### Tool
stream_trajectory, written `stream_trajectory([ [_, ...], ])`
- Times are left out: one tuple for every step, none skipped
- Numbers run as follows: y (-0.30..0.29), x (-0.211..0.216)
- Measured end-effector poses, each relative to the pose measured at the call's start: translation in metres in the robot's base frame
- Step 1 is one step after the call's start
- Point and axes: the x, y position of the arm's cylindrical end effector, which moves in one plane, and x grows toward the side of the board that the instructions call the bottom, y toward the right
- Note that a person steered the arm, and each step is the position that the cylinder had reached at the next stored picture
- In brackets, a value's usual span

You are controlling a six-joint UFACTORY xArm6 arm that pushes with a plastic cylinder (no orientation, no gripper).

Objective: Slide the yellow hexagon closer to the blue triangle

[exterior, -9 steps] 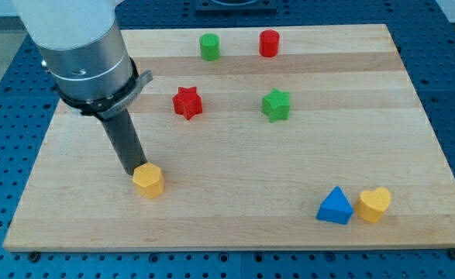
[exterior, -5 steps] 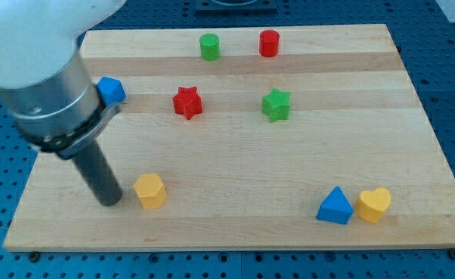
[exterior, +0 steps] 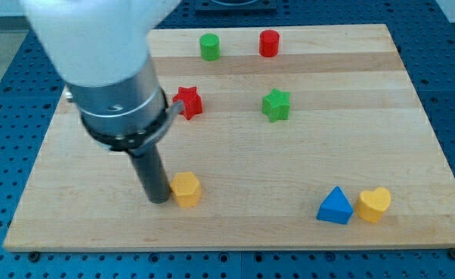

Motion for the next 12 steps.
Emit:
stream_trajectory([
  [0.028,0.0],
  [0.059,0.0],
  [0.09,0.0],
  [0.113,-0.001],
  [0.114,-0.016],
  [0.114,-0.023],
  [0.112,-0.024],
  [0.106,-0.038],
  [0.104,-0.042],
  [0.108,-0.042],
  [0.129,-0.042],
  [0.155,-0.042],
])
